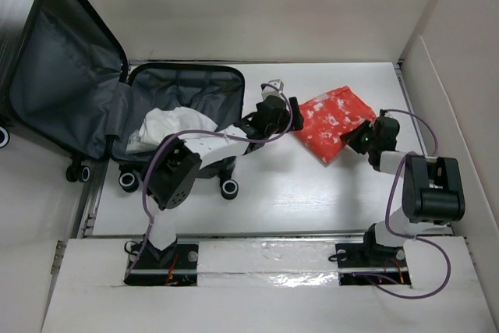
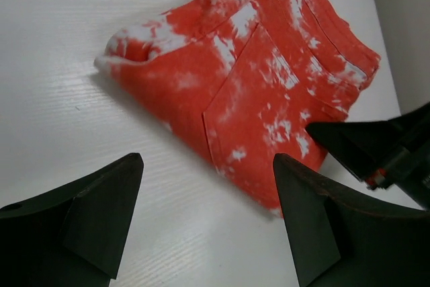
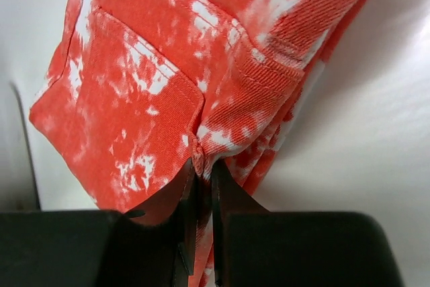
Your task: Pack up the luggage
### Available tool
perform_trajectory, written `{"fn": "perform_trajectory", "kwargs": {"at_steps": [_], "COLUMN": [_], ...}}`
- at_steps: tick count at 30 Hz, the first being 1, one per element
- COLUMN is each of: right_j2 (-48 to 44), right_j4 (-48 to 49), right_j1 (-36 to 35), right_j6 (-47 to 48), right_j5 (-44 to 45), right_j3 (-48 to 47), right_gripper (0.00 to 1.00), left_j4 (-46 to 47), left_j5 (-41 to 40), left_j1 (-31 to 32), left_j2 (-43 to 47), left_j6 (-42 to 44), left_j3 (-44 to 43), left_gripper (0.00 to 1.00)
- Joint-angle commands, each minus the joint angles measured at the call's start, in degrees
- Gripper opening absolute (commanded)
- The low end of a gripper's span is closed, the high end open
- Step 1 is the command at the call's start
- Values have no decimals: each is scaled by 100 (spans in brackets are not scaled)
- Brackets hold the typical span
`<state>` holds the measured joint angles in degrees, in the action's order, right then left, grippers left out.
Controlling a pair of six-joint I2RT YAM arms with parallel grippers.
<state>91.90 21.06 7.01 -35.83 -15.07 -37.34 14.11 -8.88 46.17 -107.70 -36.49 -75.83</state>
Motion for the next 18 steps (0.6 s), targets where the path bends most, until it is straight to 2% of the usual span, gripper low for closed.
{"fn": "perform_trajectory", "kwargs": {"at_steps": [1, 4, 5, 8, 10, 12, 13, 14, 16, 18], "right_j2": [-373, -742, -839, -1208, -1480, -1674, -1875, -1990, -2332, -2570], "right_j4": [320, 600, 662, 663, 645, 384, 251, 102, -320, -548], "right_j1": [-252, -427, -428, -551, -735, -867, -981, -982, -982, -982], "right_j6": [32, -63, -99, -178, -222, -161, -30, 49, 234, 410], "right_j5": [-751, -839, -866, -848, -840, -621, -498, -227, -23, 100], "right_j3": [455, 1000, 1097, 1212, 1203, 1133, 1063, 1028, 957, 878], "right_gripper": [3, 6, 16, 34, 42, 55, 62, 74, 86, 90], "left_j4": [-224, -592, -707, -682, -252, -6, -31, -127, -277, -312], "left_j5": [-78, -122, -157, -289, -482, -684, -711, -729, -886, -948], "left_j1": [32, 32, 84, 207, 278, 331, 331, 331, 401, 472], "left_j2": [-277, -602, -655, -490, -103, 151, 162, 153, 100, -4], "left_j6": [-60, -165, -209, -498, -832, -1017, -1140, -1219, -1299, -1360], "left_j3": [-388, -669, -678, -206, 532, 971, 1017, 1018, 1053, 1010], "left_gripper": [77, 77, 79, 78, 78, 79, 79, 79, 79, 82]}}
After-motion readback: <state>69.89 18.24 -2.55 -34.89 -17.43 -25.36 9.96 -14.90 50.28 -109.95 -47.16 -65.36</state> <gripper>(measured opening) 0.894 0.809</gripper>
